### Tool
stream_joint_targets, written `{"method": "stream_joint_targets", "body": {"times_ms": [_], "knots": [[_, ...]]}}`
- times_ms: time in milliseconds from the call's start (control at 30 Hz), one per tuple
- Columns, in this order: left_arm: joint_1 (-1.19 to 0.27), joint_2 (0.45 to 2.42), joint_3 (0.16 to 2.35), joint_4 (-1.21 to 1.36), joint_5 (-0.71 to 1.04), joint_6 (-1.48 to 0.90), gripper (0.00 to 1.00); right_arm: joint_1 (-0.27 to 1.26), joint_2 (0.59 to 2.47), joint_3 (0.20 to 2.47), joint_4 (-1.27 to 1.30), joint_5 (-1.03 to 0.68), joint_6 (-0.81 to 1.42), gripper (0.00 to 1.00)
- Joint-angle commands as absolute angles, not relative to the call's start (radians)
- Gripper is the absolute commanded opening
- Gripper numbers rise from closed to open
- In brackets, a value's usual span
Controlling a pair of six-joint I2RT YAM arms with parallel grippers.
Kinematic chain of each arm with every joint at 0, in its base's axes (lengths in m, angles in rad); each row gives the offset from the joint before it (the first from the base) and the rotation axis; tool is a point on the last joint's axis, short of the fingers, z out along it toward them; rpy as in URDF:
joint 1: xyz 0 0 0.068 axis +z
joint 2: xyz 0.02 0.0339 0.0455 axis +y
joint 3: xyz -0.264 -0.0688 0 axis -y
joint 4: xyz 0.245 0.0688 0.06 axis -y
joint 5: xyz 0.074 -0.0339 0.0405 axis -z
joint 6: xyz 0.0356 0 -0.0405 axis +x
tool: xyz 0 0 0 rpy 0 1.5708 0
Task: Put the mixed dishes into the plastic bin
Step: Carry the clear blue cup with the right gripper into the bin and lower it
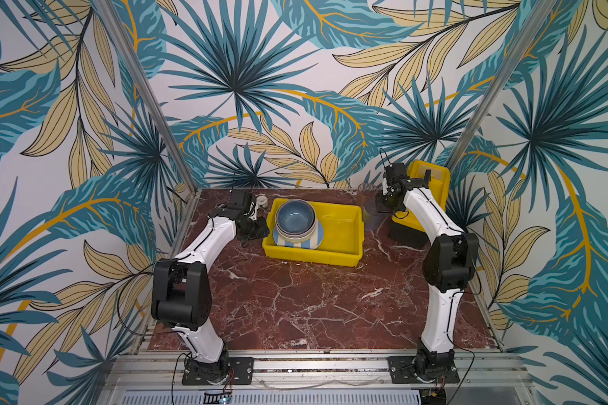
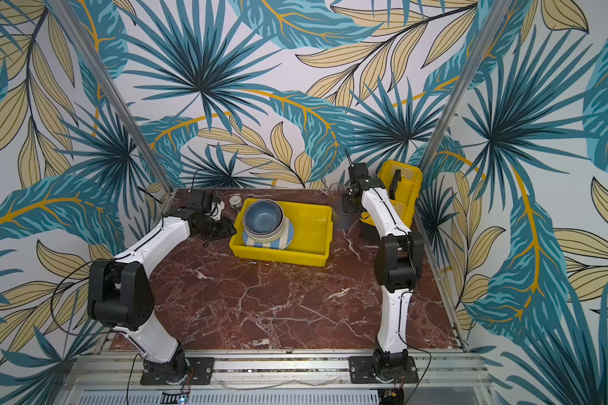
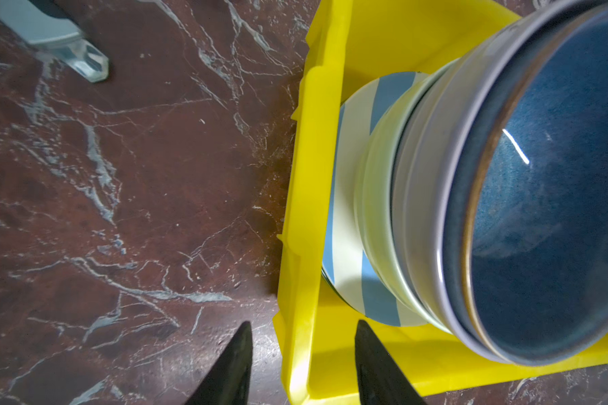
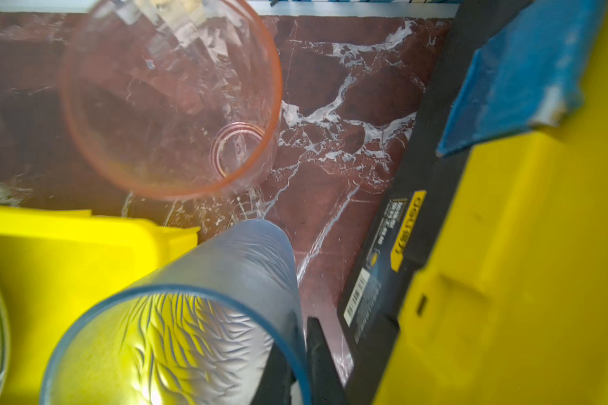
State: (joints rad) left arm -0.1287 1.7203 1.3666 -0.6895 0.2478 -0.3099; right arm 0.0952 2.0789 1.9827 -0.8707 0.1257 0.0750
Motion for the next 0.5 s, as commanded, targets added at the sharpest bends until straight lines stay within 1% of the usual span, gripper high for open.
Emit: {"method": "stream_joint_targets", "body": {"times_ms": [0,467], "knots": [[-0.12,1.753,1.39,-0.685,0.277,-0.289,0.48,0.095,1.967,1.953,-0.874,0.086,0.092,0.06],[-0.121,1.779,1.383,-0.685,0.293,-0.292,0.46,0.112,1.875,1.976,-0.939,0.063,0.097,0.03]]}}
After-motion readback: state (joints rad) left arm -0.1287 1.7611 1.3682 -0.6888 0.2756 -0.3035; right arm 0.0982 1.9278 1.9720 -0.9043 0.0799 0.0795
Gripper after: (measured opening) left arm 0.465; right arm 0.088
